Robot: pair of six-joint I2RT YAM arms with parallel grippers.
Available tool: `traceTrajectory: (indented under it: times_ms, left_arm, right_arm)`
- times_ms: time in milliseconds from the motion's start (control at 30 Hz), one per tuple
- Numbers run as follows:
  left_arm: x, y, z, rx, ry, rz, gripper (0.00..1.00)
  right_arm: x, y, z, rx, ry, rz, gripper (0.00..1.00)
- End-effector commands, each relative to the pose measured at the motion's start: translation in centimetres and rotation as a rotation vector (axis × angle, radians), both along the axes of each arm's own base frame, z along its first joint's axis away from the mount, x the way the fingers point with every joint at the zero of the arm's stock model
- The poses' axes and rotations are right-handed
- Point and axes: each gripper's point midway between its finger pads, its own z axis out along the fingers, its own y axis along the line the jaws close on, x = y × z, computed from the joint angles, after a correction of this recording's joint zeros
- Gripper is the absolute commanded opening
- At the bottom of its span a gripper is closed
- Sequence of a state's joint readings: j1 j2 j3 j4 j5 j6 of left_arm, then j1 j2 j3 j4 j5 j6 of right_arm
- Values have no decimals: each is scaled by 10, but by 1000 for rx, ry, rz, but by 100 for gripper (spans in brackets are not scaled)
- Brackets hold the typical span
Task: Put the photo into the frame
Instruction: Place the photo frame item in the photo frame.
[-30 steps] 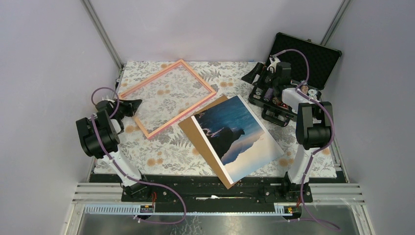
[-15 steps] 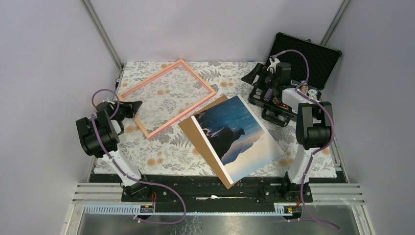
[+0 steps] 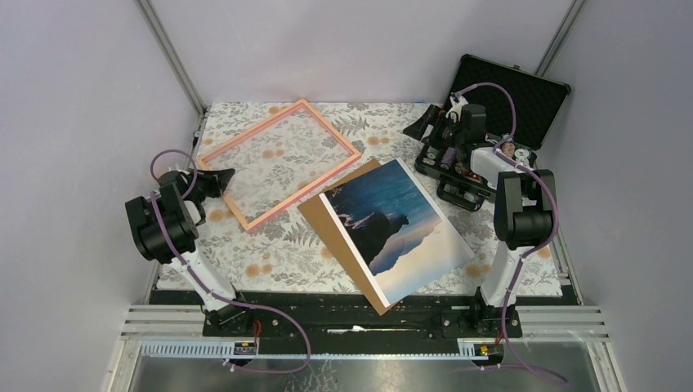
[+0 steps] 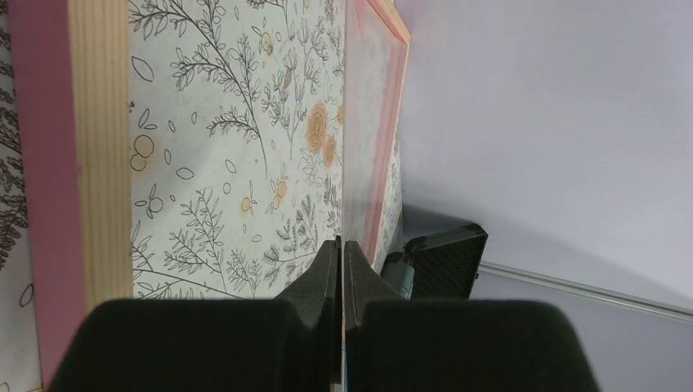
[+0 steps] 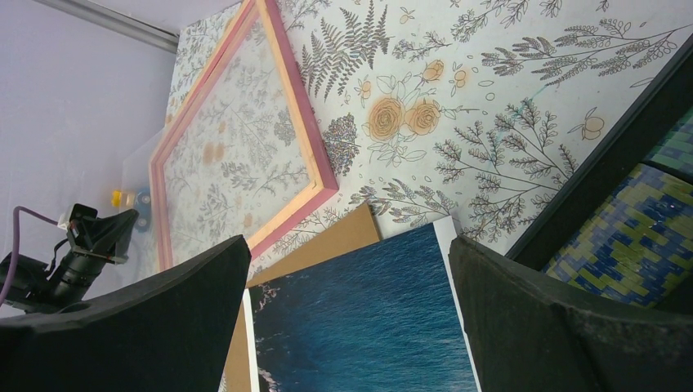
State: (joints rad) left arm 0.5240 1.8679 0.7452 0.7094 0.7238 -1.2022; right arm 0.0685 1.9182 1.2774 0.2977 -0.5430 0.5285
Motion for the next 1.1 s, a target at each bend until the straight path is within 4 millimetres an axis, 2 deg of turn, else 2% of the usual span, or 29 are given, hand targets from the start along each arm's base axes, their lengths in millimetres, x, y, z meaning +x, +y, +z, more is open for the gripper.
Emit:
traceTrajectory:
  times_ms: [0, 233, 700, 1067]
  left_arm:
    - [12, 13, 17, 61, -85, 20, 0]
    - [17, 13, 10, 88, -53, -25, 0]
    - [23, 18, 9, 103, -43, -42, 0]
    - [26, 20, 18, 122, -65, -55, 0]
  right_arm:
    - [1, 5, 20, 6, -72, 29, 100]
    - [1, 5, 18, 8, -67, 32, 100]
    - [0, 6, 15, 12, -60, 39, 100]
    - [0, 7, 14, 14, -57, 45, 100]
